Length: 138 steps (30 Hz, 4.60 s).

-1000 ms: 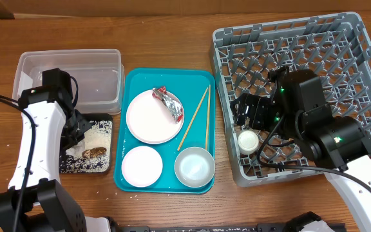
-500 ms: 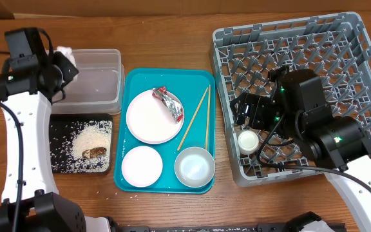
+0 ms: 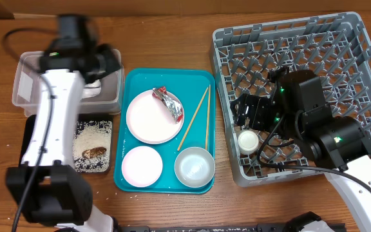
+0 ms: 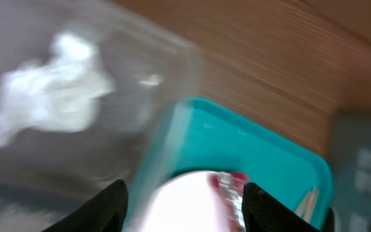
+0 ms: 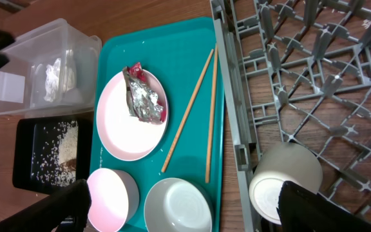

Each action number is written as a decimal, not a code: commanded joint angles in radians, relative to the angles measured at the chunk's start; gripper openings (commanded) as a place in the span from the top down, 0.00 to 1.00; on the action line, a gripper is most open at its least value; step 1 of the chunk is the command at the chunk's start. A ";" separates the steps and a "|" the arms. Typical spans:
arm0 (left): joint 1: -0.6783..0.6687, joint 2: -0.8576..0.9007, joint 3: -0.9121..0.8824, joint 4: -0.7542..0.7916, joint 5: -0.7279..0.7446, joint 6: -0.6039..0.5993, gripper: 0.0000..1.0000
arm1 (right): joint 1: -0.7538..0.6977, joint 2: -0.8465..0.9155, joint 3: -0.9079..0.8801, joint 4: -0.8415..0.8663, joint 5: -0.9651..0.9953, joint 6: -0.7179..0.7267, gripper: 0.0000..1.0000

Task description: Sort waste into correct bins and load items into the dishwasher

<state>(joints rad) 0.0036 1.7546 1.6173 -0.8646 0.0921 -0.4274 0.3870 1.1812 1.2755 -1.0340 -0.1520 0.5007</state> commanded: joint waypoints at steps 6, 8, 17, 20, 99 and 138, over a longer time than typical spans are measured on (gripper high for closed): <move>-0.399 0.202 0.009 0.034 -0.301 0.102 0.24 | 0.005 -0.001 0.014 -0.005 0.004 -0.003 0.05; -0.421 0.249 0.009 0.004 -0.315 -0.013 0.30 | 0.005 -0.001 0.014 -0.011 0.004 -0.003 0.05; -0.421 0.314 0.008 -0.060 -0.205 -0.318 0.54 | 0.005 0.005 0.002 -0.023 0.004 -0.003 0.05; -0.421 0.314 0.008 -0.081 -0.183 -0.332 0.55 | 0.005 0.014 0.002 -0.023 0.004 -0.003 0.05; -0.168 -0.290 0.433 -0.824 -0.109 0.143 0.04 | 0.005 0.021 0.001 -0.034 0.005 -0.003 0.00; -0.174 -0.817 -0.146 -0.151 -0.154 0.243 0.00 | 0.005 0.021 0.001 -0.034 0.005 -0.003 0.00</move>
<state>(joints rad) -0.1642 1.0386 1.6695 -1.1069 -0.0647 -0.2596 0.3870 1.2026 1.2751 -1.0706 -0.1524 0.5007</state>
